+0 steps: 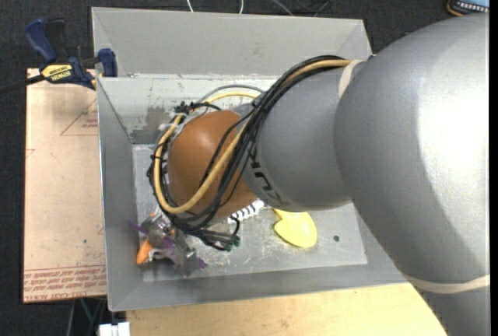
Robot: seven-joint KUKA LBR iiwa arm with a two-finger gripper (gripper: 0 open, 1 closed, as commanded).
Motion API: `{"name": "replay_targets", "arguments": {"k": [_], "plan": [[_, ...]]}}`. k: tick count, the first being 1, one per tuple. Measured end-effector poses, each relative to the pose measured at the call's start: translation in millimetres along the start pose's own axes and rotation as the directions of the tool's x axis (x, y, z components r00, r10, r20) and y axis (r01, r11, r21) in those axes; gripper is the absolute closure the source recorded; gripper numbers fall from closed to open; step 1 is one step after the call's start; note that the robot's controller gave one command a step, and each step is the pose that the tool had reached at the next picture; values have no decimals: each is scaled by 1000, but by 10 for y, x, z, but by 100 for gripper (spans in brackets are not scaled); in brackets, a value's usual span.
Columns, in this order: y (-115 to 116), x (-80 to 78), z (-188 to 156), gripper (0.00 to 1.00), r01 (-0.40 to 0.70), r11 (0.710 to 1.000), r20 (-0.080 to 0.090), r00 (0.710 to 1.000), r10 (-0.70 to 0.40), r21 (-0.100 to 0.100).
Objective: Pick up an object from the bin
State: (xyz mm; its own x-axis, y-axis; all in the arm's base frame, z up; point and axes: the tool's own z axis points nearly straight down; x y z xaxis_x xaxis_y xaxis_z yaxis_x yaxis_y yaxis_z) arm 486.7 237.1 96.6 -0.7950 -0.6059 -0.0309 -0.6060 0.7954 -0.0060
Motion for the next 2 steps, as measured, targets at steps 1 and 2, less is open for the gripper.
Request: {"name": "replay_targets", "arguments": {"k": [1, 2], "plan": [[0, 0, 0, 100, 0, 1000, 0, 1000, 0, 0], [-89, -26, -62, 100, -36, 999, 2, 999, 36, -1]]}}
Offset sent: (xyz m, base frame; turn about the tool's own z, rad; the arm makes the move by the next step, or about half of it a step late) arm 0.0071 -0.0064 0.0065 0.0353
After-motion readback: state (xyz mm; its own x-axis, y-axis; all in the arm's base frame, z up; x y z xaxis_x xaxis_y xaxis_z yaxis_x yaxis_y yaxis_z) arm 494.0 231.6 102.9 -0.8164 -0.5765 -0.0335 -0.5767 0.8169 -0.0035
